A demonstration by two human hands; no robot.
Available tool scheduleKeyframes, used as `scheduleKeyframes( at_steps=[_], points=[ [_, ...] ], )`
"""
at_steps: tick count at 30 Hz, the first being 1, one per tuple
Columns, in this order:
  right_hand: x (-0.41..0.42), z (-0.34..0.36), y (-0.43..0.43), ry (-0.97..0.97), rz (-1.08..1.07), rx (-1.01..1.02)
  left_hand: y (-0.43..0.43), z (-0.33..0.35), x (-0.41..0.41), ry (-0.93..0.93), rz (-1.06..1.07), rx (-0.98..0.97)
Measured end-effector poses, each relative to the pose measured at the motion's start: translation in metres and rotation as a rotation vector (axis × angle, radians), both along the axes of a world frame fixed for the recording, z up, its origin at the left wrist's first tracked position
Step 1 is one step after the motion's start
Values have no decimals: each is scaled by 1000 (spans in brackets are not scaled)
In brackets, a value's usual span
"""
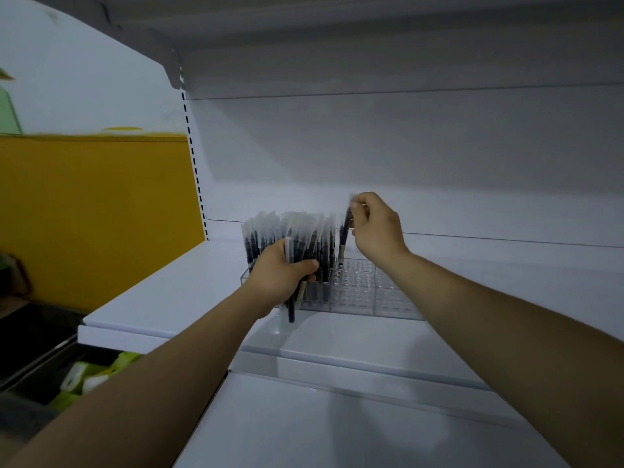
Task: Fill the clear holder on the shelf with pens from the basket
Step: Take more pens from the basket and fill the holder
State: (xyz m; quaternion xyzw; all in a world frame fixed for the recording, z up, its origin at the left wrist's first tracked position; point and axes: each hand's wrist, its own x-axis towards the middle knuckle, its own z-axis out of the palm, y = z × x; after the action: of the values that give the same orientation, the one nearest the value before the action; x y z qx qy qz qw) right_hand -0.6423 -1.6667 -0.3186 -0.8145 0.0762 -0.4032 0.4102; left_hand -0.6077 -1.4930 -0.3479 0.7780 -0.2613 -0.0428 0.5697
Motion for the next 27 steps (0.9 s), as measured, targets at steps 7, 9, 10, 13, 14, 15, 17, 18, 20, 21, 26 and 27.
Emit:
scheduleKeyframes(
  at_steps=[7,9,10,13,14,15,17,18,20,21,26,27],
  points=[
    [3,2,-1,14,-39,-61,1,-1,1,23,-8,-35],
    [4,1,-2,21,-42,-67,1,-1,1,33,-8,-36],
    [5,0,-2,27,-42,-73,2,-1,1,35,-9,-33],
    [6,-3,-2,56,-42,-87,1,-2,2,42,-17,-29],
    [7,-6,-2,71,-41,-98,0,-2,1,43,-20,-27],
    [8,-9,-2,92,-42,-111,0,-1,1,42,-22,-27],
    [11,-15,-1,140,-48,-123,0,0,0,38,-28,-31],
    [12,-17,0,160,-53,-120,0,0,-1,29,-30,-28],
    [14,-18,-1,184,-66,-115,0,1,-2,3,-31,-7],
    [15,-18,-1,200,-73,-121,0,1,-3,-8,-31,3],
    [18,-21,-4,351,-87,-180,0,1,-5,-38,-27,14],
    [17,-22,-3,345,-89,-175,0,1,-5,-34,-25,7]
  ],
)
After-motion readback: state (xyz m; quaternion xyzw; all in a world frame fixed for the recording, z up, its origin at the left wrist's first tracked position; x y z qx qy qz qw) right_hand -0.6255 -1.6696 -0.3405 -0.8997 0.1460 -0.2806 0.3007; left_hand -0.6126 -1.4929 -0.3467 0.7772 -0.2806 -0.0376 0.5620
